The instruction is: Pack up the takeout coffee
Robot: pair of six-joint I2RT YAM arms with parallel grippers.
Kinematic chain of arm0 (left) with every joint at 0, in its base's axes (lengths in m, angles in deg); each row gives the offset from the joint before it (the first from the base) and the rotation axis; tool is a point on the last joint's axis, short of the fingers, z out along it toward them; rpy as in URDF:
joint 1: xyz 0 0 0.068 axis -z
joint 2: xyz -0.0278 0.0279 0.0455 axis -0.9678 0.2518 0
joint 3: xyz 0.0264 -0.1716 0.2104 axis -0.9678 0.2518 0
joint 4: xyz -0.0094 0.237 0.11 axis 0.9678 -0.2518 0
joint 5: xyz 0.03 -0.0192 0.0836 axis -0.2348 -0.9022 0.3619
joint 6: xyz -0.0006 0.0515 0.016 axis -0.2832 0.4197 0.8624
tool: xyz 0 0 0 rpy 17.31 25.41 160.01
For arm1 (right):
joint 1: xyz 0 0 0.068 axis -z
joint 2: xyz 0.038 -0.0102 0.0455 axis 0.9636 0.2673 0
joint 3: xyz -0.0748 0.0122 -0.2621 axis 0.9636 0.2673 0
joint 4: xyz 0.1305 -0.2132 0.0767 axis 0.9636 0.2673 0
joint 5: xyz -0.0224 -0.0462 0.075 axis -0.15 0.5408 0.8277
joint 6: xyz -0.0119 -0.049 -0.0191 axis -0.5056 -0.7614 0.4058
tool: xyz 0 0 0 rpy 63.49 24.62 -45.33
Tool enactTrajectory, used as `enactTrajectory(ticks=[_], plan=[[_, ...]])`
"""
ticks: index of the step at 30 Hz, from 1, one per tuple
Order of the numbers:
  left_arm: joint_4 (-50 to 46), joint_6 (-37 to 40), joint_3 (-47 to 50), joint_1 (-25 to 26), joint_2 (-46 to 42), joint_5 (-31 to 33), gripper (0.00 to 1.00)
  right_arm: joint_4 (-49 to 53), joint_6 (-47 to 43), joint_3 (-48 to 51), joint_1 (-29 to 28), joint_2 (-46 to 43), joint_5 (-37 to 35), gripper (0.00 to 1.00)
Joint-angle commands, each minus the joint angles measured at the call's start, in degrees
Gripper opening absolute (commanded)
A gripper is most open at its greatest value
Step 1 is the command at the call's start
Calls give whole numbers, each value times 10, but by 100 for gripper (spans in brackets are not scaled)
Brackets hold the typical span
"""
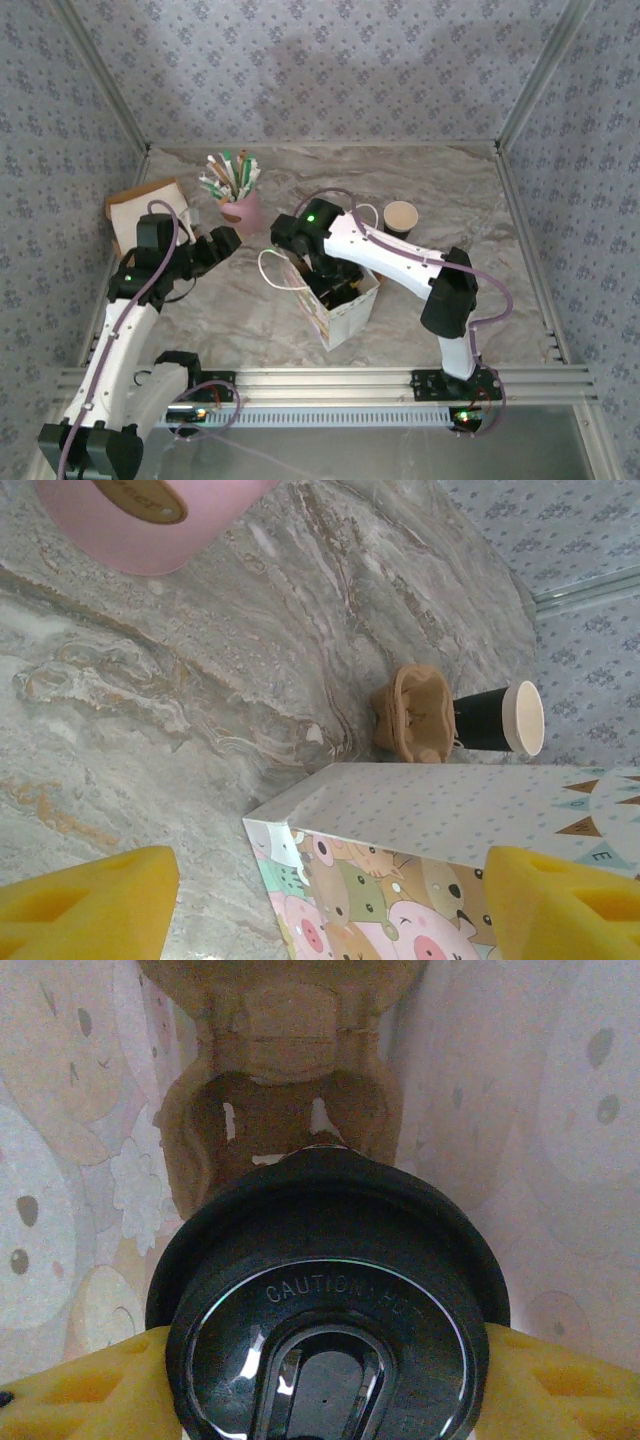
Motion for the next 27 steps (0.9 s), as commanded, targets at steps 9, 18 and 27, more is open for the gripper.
enactTrajectory(ticks=[9, 18, 27], plan=[[-83, 29, 16, -3, -62, 59, 81, 0, -13, 6, 4, -22, 4, 65], [-97, 27, 45, 2, -70, 11, 76, -7, -17, 12, 8, -28, 6, 65], [-65, 0, 58, 64, -51, 38, 74, -17, -20, 13, 15, -29, 6, 65]])
